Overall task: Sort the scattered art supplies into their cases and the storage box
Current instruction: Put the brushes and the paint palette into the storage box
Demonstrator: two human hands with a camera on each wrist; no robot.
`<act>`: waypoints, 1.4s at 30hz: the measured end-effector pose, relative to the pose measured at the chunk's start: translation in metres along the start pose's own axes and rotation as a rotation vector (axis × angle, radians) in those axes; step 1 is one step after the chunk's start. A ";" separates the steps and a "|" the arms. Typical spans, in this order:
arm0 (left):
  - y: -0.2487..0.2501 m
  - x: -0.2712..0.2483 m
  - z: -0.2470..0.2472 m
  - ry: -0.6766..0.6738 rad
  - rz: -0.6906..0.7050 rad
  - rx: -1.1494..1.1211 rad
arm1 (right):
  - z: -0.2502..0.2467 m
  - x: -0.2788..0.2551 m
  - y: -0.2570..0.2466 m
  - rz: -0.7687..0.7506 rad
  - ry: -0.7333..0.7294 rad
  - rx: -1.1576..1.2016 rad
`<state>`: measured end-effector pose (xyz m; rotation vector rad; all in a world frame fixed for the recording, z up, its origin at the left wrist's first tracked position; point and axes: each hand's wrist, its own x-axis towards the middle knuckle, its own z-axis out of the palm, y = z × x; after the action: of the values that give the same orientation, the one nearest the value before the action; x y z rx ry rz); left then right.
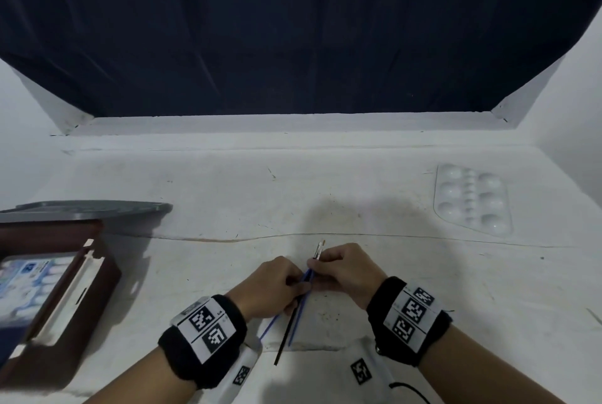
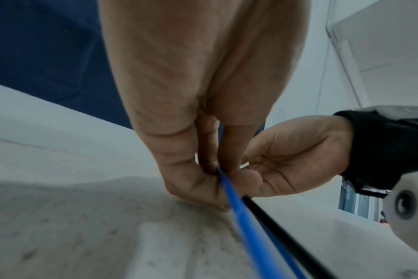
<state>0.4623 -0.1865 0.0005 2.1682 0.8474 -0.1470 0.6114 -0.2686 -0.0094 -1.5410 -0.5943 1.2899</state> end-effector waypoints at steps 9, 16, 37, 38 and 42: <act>0.005 0.009 -0.014 0.263 0.142 0.077 | -0.001 0.010 -0.024 -0.073 0.142 0.132; 0.003 0.003 -0.016 0.269 0.105 -0.349 | -0.009 0.003 -0.066 -0.247 0.243 0.194; 0.023 -0.027 -0.001 0.472 -0.027 -1.025 | 0.009 -0.033 -0.070 -0.231 0.162 0.292; 0.026 -0.027 -0.004 0.478 -0.049 -1.145 | 0.010 -0.037 -0.079 -0.284 0.162 0.274; 0.038 -0.027 -0.028 0.372 -0.091 -1.732 | 0.017 -0.060 -0.123 -0.500 0.111 0.153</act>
<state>0.4603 -0.1977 0.0533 0.5039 0.7464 0.7172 0.6038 -0.2664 0.1280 -1.2265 -0.7350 0.8423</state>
